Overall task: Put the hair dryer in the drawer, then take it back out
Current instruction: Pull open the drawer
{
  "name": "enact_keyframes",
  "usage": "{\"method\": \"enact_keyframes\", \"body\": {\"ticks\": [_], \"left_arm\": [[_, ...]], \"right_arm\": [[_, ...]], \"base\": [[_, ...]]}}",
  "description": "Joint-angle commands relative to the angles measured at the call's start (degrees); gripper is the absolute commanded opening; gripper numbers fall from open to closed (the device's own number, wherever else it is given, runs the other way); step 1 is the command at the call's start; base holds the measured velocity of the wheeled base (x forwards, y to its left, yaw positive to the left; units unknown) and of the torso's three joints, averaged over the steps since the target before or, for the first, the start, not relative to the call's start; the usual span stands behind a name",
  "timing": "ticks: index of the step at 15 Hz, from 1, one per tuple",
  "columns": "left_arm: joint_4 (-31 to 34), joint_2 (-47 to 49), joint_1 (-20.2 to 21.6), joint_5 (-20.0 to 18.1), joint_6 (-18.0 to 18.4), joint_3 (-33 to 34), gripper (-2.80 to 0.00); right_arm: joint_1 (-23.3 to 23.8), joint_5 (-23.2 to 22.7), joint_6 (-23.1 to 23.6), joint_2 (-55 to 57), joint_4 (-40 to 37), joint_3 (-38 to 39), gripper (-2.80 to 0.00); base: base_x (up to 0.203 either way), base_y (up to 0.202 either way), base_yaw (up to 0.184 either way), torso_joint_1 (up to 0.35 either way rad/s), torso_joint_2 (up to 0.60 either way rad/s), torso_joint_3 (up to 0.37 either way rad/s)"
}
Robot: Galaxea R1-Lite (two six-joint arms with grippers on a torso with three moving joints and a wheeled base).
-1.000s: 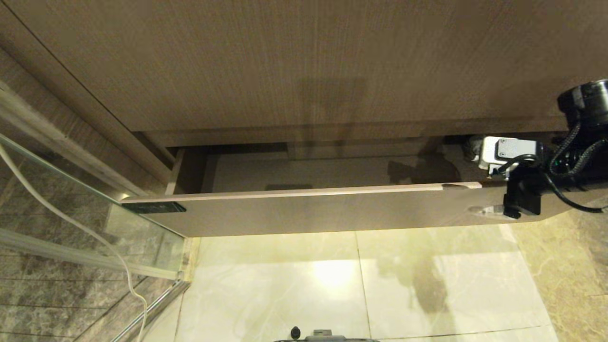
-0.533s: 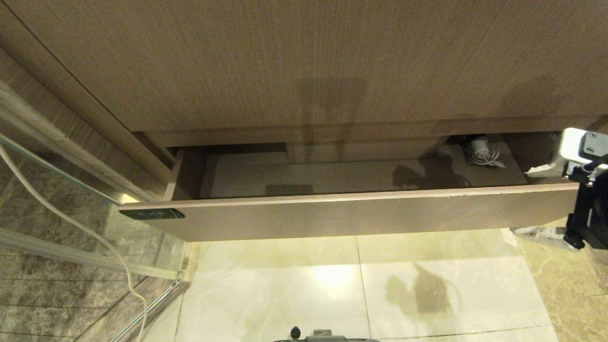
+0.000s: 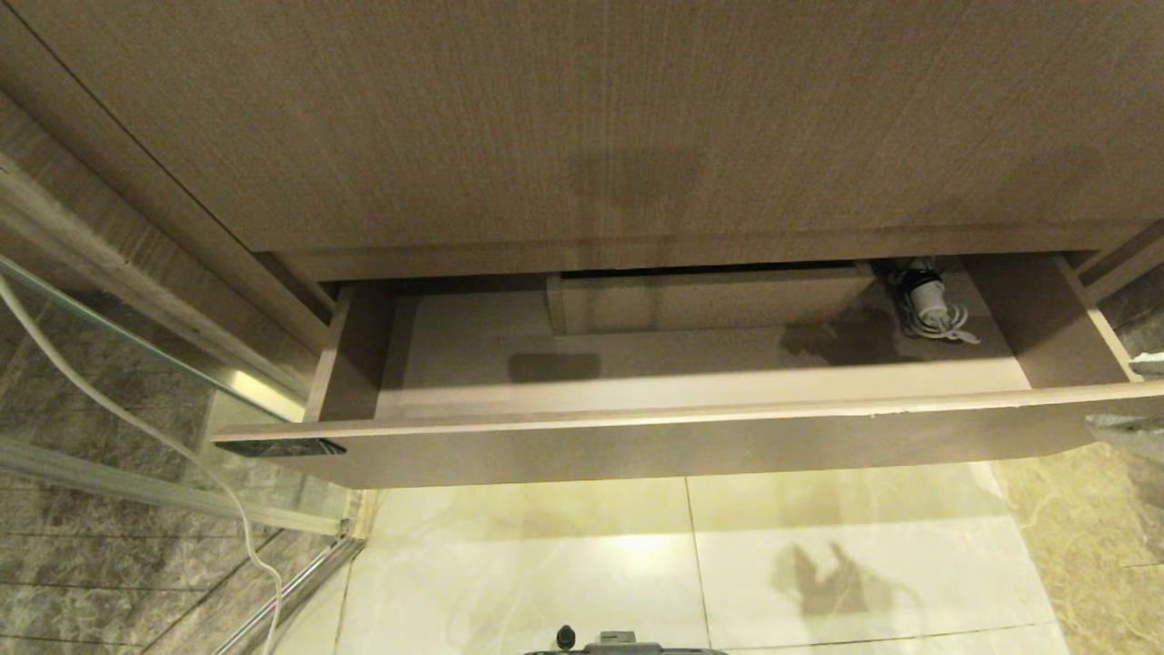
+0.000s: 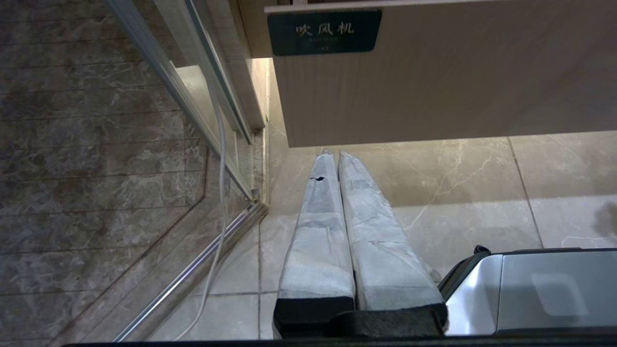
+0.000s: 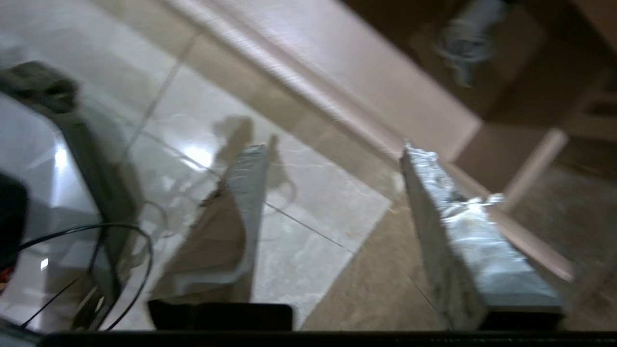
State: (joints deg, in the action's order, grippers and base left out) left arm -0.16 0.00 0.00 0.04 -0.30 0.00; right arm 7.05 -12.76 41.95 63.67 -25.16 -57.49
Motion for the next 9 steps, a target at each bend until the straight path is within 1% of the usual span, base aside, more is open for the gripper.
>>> {"method": "enact_keyframes", "body": {"ticks": [1, 3, 6, 7, 9], "left_arm": [[0.0, 0.1, 0.0, 0.0, 0.0, 0.0, -2.80], [0.0, 0.0, 0.0, 0.0, 0.0, -0.1, -2.80], [0.0, 0.1, 0.0, 0.0, 0.0, 0.0, -2.80], [0.0, 0.0, 0.0, 0.0, 0.0, 0.0, -2.80], [0.0, 0.0, 0.0, 0.0, 0.0, 0.0, -2.80]], "right_arm": [[2.8, 0.5, 0.0, 0.6, 0.0, -2.6, -2.80], [4.6, 1.2, -0.2, 3.0, -0.1, -5.4, -2.80], [7.0, 2.2, -0.5, 12.0, 0.8, -11.1, -2.80], [7.5, 2.6, -1.3, 15.2, 0.8, -13.1, -2.80], [8.3, 3.2, -4.3, 21.3, 0.7, -16.7, -2.80]], "base": [[0.000, 0.000, 0.000, 0.000, 0.00, 0.000], [0.000, 0.000, 0.000, 0.000, 0.00, 0.000], [0.000, 0.000, 0.000, 0.000, 0.00, 0.000], [0.000, 0.000, 0.000, 0.000, 0.00, 0.000], [0.000, 0.000, 0.000, 0.000, 0.00, 0.000]]}}
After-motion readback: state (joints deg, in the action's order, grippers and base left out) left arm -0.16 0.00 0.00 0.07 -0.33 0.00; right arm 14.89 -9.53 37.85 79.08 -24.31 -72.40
